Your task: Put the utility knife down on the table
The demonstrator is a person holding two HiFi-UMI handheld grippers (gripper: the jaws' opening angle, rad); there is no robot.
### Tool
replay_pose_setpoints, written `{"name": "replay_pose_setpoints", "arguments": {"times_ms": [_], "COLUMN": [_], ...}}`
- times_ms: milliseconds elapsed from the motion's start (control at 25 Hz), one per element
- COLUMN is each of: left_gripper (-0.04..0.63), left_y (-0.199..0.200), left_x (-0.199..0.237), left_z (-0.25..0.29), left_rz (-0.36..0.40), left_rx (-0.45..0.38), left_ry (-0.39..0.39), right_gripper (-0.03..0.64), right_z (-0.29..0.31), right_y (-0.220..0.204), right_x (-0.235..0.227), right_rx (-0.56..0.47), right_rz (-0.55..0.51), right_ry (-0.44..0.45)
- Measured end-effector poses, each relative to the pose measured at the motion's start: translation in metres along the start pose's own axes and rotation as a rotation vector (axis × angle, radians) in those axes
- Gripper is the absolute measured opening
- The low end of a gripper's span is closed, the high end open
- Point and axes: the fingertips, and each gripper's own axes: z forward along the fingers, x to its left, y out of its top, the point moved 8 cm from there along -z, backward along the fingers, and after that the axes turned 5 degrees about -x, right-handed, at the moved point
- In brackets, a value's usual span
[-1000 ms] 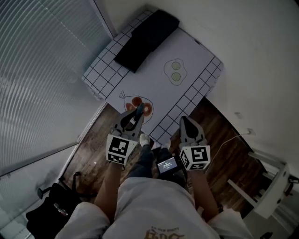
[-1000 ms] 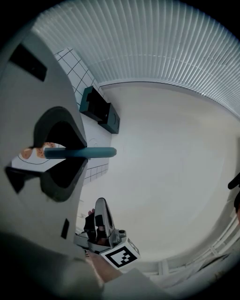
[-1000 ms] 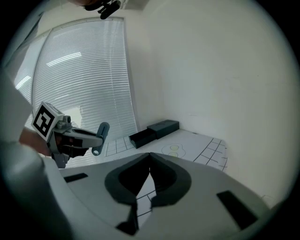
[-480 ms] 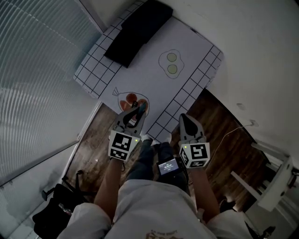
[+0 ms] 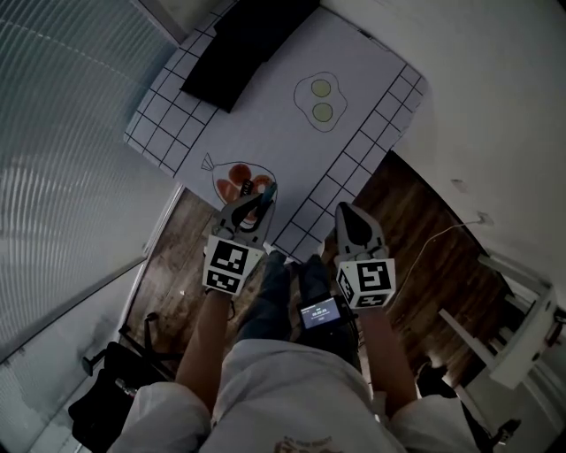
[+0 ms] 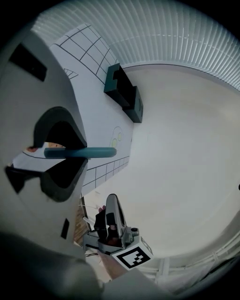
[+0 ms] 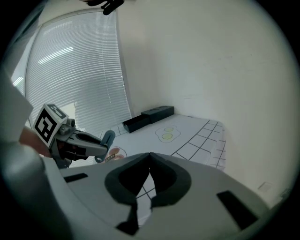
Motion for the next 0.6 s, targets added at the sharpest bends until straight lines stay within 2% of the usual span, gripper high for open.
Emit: {"name": "replay_pose_setpoints", "arguments": {"times_ms": [600], "left_gripper": [0.075], "left_y": [-0.024], "left_x": [-0.01], "left_z": [0.027], "left_rz": [-0.015], "left_rx": [0.039], "left_ry": [-0.076], "right_gripper": [0.008], "right_z": [0.008], "right_y": [-0.023], "right_x": [-0.005], "right_rx": [0.012], "right_rz": [0.012], "right_ry": [-0.022]}}
